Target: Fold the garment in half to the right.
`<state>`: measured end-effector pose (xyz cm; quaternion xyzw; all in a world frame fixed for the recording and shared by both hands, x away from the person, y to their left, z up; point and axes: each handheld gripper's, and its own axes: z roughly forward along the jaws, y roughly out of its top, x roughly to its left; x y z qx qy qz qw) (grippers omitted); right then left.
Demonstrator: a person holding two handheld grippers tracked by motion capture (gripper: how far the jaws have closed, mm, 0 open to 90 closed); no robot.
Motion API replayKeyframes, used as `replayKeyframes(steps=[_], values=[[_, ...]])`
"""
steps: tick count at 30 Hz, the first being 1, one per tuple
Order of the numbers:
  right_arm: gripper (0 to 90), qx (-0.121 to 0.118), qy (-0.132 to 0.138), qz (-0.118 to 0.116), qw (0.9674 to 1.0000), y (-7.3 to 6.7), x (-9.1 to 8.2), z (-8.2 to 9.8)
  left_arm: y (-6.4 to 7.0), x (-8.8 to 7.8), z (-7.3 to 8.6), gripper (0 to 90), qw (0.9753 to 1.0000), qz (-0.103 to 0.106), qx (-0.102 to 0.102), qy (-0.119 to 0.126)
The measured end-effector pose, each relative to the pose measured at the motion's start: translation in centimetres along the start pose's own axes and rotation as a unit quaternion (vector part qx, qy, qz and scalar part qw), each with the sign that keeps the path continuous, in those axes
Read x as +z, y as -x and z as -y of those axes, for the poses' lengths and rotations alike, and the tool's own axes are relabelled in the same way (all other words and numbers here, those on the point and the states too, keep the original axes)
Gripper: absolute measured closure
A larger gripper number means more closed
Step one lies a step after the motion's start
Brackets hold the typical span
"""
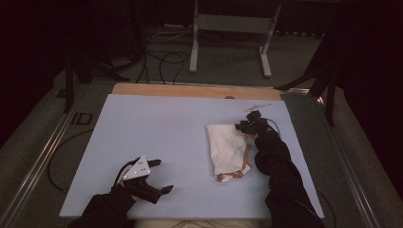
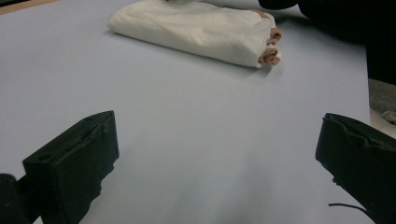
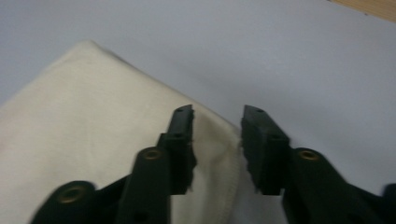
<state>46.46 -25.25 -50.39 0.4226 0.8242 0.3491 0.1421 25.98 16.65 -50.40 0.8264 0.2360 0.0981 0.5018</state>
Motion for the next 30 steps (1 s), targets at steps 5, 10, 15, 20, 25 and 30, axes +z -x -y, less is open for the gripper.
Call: replayKeyframes(steps=[5,10,15,20,25,30], values=[[51.3,0.002,0.009,-0.008,0.9999,-0.5,-0.4,-0.2,-0.1,0.0,0.0,0.3,1.0000,0.001,0.001,-0.001],[43.1,0.005,0.015,-0.019,0.9997,-1.1,-0.7,-0.4,-0.2,0.0,0.1,0.3,1.0000,0.001,0.001,-0.002],[30.4,0.002,0.009,-0.044,0.9990,-2.0,-0.9,-0.6,-0.2,0.0,0.1,0.3,1.0000,0.001,0.001,-0.002],[21.2,-0.003,0.005,-0.061,0.9981,-2.8,-1.0,-0.9,-0.2,-0.1,0.1,0.3,1.0000,0.001,0.001,-0.002],[12.7,-0.007,-0.001,-0.090,0.9959,-3.5,-1.0,-1.0,-0.3,-0.1,0.1,0.3,1.0000,0.001,-0.001,-0.004],[10.2,-0.023,0.000,-0.091,0.9956,-4.8,-1.1,-0.9,-0.4,-0.3,0.2,0.3,1.0000,0.001,-0.002,-0.007]])
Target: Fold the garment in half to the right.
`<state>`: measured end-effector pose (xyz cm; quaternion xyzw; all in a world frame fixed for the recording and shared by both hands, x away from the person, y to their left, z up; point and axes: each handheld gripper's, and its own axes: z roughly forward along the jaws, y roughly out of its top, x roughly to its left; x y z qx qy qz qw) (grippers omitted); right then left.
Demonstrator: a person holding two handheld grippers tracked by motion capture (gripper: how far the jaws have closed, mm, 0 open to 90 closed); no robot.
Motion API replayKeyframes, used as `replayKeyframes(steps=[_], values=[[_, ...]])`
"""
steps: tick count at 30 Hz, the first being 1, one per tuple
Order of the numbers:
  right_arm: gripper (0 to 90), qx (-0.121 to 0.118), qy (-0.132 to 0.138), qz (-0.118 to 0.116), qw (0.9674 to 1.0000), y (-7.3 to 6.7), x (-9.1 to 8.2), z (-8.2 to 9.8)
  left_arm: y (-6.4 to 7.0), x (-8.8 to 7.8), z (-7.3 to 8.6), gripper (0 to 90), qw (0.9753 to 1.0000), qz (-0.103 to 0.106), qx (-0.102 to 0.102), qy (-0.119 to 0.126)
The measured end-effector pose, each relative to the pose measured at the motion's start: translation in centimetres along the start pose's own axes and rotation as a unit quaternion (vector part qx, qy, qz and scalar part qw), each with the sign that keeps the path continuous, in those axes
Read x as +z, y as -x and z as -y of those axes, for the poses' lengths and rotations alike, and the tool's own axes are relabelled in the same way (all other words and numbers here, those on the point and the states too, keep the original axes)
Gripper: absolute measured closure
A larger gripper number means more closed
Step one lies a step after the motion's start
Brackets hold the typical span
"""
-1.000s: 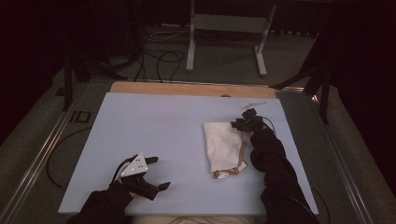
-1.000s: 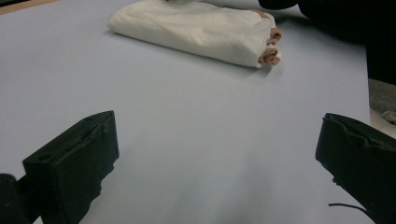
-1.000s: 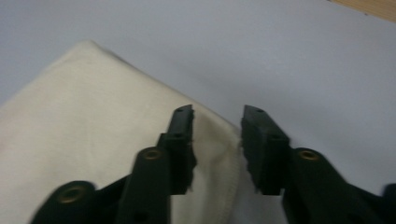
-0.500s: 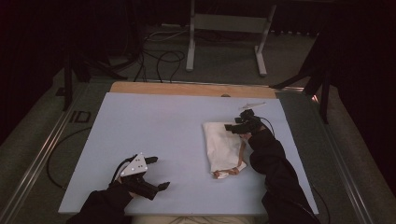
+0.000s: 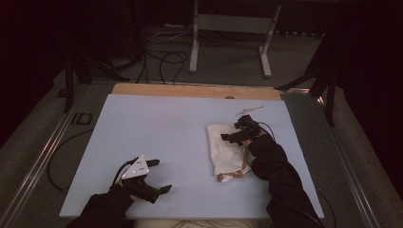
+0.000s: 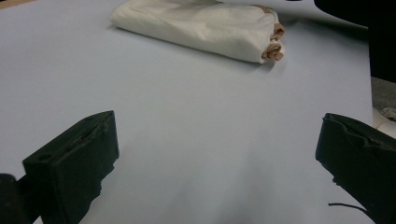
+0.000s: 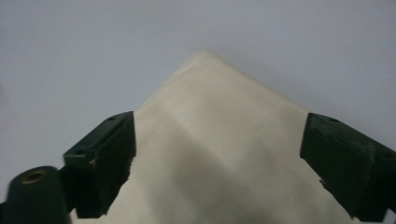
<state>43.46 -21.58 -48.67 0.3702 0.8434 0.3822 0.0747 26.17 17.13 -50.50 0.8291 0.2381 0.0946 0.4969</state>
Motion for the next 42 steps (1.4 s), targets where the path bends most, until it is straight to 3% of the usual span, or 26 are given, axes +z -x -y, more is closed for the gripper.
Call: replayKeyframes(steps=[8,20,35,42], values=[[10.2,-0.023,0.010,-0.009,0.9996,-1.7,-0.4,-0.2,-0.2,-0.3,0.0,0.2,1.0000,-0.006,-0.006,0.001],[10.0,-0.035,0.022,-0.023,0.9989,-3.3,-1.3,0.6,-0.5,-1.0,0.1,0.2,0.9999,-0.008,-0.012,-0.007],[9.4,-0.043,0.028,-0.036,0.9981,-4.1,-3.5,3.9,-1.3,-2.9,0.9,0.2,0.9994,-0.027,-0.020,-0.012],[9.4,-0.042,0.045,-0.035,0.9975,-4.5,-4.8,6.0,-1.7,-3.7,1.6,0.2,0.9988,-0.039,-0.026,-0.014]])
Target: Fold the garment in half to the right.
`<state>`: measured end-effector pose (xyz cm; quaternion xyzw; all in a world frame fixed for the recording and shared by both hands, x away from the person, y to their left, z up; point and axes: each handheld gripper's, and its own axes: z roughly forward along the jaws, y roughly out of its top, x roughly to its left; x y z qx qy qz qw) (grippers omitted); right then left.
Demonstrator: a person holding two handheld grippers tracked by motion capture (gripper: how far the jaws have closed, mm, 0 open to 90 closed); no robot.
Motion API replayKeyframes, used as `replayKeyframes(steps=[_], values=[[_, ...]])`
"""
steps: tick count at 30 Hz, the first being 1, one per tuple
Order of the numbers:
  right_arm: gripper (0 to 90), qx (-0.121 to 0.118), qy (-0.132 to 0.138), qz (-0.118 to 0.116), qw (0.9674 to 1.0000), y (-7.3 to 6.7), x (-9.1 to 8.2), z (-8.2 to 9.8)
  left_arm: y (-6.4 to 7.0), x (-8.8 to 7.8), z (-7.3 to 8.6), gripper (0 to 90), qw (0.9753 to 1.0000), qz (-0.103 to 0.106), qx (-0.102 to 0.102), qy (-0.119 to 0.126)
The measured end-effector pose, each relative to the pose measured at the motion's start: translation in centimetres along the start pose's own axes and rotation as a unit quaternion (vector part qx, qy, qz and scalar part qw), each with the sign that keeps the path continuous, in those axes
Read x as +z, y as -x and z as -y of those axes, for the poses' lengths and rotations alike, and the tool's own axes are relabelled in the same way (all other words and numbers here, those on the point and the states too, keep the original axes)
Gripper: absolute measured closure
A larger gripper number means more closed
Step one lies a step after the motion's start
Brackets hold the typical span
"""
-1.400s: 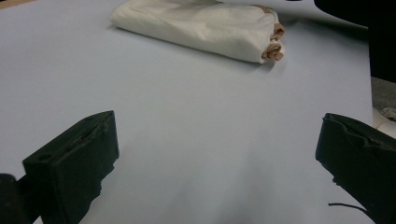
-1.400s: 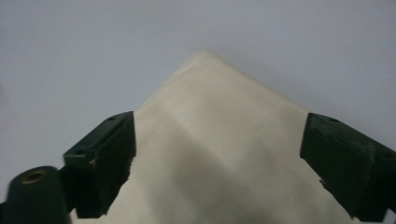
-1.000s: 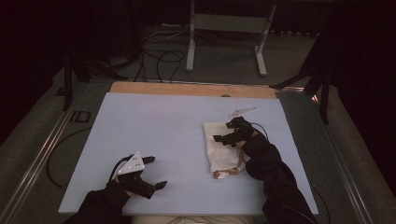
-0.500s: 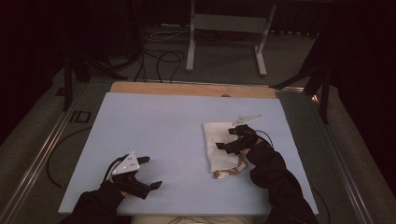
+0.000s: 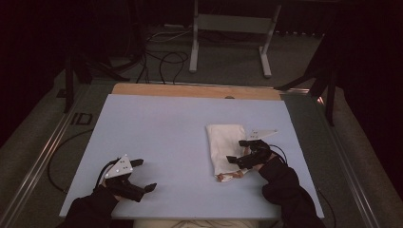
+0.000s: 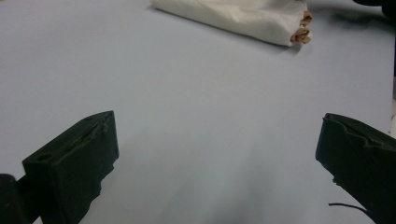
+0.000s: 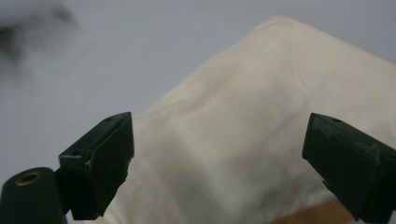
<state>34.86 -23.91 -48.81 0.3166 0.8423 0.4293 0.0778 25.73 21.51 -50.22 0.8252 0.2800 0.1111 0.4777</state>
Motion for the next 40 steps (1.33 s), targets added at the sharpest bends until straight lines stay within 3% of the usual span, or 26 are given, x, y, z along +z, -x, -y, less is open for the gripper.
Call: replayKeyframes(steps=[7,16,26,32,40], values=[[9.4,-0.002,0.009,-0.001,1.0000,-0.6,-1.3,1.4,-0.3,-0.5,0.3,0.3,0.9999,-0.010,0.001,-0.002],[9.4,0.002,0.008,0.020,0.9998,-1.2,-2.8,4.3,-0.7,-0.9,0.6,0.2,0.9998,-0.018,-0.002,-0.003],[9.3,0.004,0.004,0.040,0.9992,-1.7,-4.0,6.4,-0.8,-1.1,0.7,0.2,0.9998,-0.021,0.001,-0.001],[9.3,-0.002,-0.002,0.056,0.9984,-2.0,-4.6,7.1,-0.7,-1.0,0.7,0.3,0.9998,-0.022,0.003,0.001],[9.3,-0.005,-0.004,0.058,0.9983,-1.9,-4.5,7.1,-0.6,-1.0,0.6,0.2,0.9998,-0.021,0.005,0.002]])
